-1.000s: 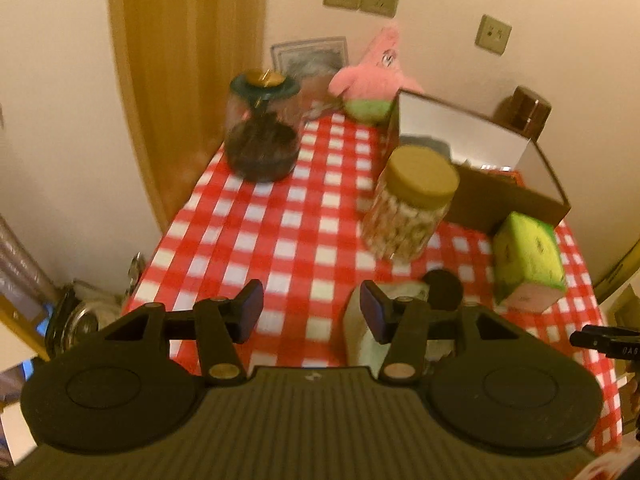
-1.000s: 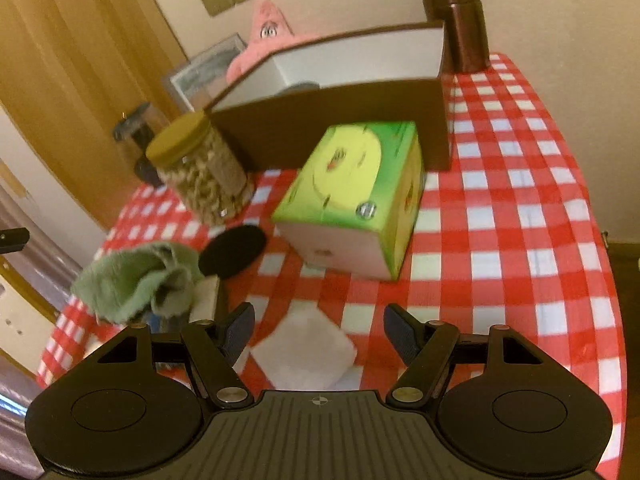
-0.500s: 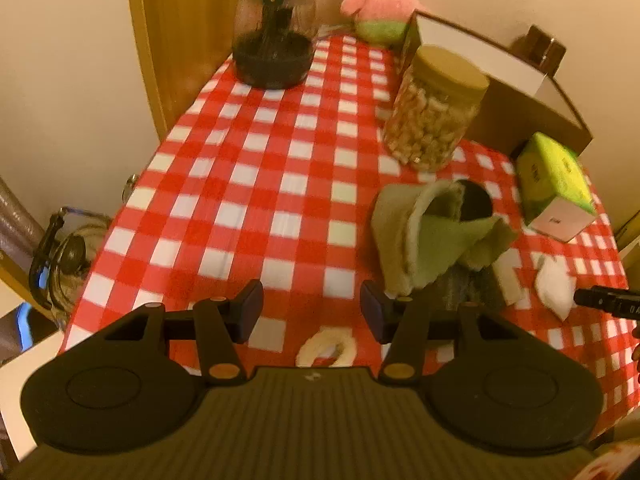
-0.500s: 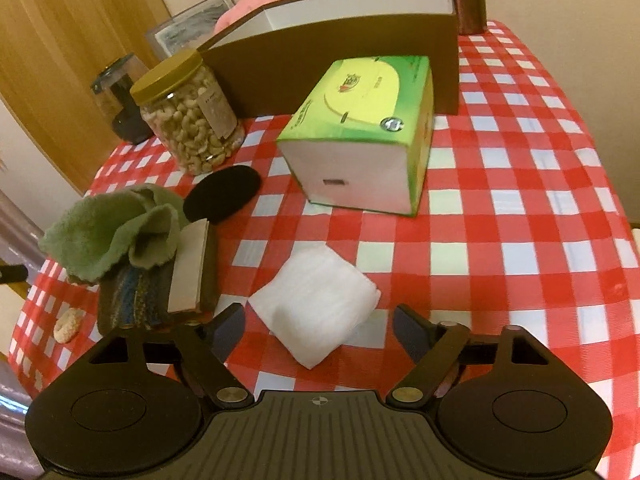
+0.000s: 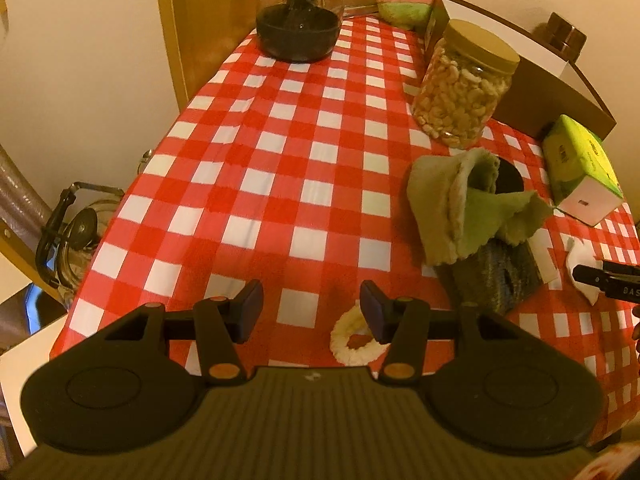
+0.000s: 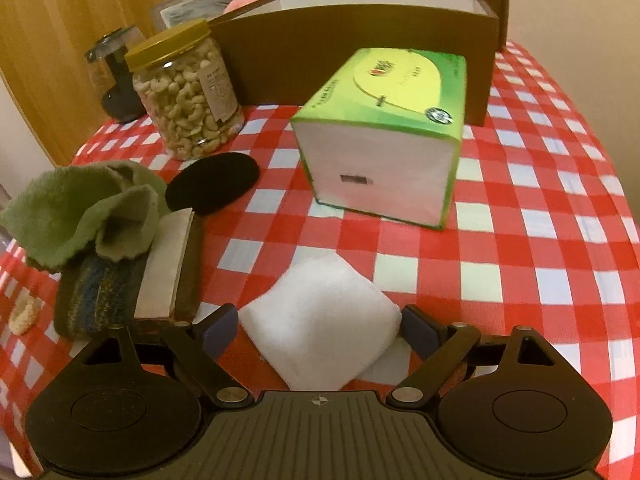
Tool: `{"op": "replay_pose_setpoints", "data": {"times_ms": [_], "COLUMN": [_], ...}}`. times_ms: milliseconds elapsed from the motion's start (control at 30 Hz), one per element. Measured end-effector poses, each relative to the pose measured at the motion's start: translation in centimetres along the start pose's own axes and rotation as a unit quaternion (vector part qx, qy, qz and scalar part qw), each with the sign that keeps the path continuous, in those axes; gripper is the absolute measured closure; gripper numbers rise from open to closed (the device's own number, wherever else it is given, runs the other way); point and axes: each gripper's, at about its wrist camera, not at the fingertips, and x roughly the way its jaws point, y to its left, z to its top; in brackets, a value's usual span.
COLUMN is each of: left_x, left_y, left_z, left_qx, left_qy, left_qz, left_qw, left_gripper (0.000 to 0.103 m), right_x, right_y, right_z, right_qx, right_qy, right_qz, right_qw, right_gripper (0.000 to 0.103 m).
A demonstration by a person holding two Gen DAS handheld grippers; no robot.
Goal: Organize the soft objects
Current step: 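Close the left tool on the cream hair tie while the right tool grasps the white tissue square, then lift the cream hair tie with the left tool while the right tool lifts the tissue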
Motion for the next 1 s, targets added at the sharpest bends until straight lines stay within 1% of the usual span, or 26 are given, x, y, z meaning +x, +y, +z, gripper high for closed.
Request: {"op": "replay_pose_setpoints", "data": {"times_ms": [100, 233, 267, 333, 367, 467, 533, 567, 633, 733, 833, 933, 1000], "left_x": [0.2, 0.3, 0.4, 0.4, 0.4, 0.6, 0.6, 0.6, 0.6, 0.6, 0.8, 1.2, 1.5], "left_y": [0.2, 0.2, 0.2, 0.2, 0.2, 0.2, 0.2, 0.1, 0.0, -0.2, -0.7, -1.4, -1.8], "left_z": [-0.2, -0.5, -0.6, -0.7, -0.7, -0.9, -0.9, -1.0, -1.0, -1.2, -1.5, -1.9, -2.1], "left_qx": [-0.001, 0.000, 0.001, 0.001, 0.001, 0.002, 0.006, 0.008, 0.014, 0.026, 0.047, 0.069, 0.080], "left_qy": [0.002, 0.004, 0.004, 0.004, 0.005, 0.006, 0.005, 0.004, 0.004, 0.003, 0.007, 0.012, 0.016], "left_qz": [0.001, 0.000, 0.001, 0.001, 0.000, -0.001, -0.004, -0.007, -0.012, -0.023, -0.039, -0.048, -0.055], "left_qw": [1.0000, 1.0000, 1.0000, 1.0000, 1.0000, 1.0000, 1.0000, 0.9999, 0.9998, 0.9994, 0.9981, 0.9964, 0.9952], "left_gripper": [0.053, 0.053, 0.053, 0.053, 0.053, 0.053, 0.053, 0.053, 0.053, 0.053, 0.048, 0.046, 0.042], "right_x": [0.2, 0.6, 0.6, 0.5, 0.5, 0.2, 0.0, -0.1, -0.2, -0.5, -1.1, -1.8, -2.1], "right_y": [0.8, 2.1, 2.4, 2.8, 2.9, 3.0, 3.1, 3.1, 2.9, 2.5, 2.1, 1.7, 1.5], "right_z": [-0.2, -0.7, -0.9, -1.2, -1.3, -1.3, -1.3, -1.2, -1.1, -1.1, -1.1, -1.0, -0.8], "right_qx": [-0.019, -0.063, -0.076, -0.096, -0.098, -0.100, -0.102, -0.103, -0.101, -0.091, -0.079, -0.064, -0.058], "right_qy": [-0.003, -0.004, -0.005, -0.010, -0.011, -0.014, -0.016, -0.015, -0.012, -0.009, -0.012, -0.016, -0.019], "right_qz": [-0.003, -0.012, -0.014, -0.015, -0.012, -0.010, -0.009, -0.009, -0.008, -0.002, 0.000, 0.001, -0.001], "right_qw": [1.000, 0.998, 0.997, 0.995, 0.995, 0.995, 0.995, 0.995, 0.995, 0.996, 0.997, 0.998, 0.998], "right_gripper": [0.015, 0.017, 0.019, 0.029, 0.031, 0.045, 0.064, 0.069, 0.091, 0.096, 0.096, 0.096, 0.096]}}
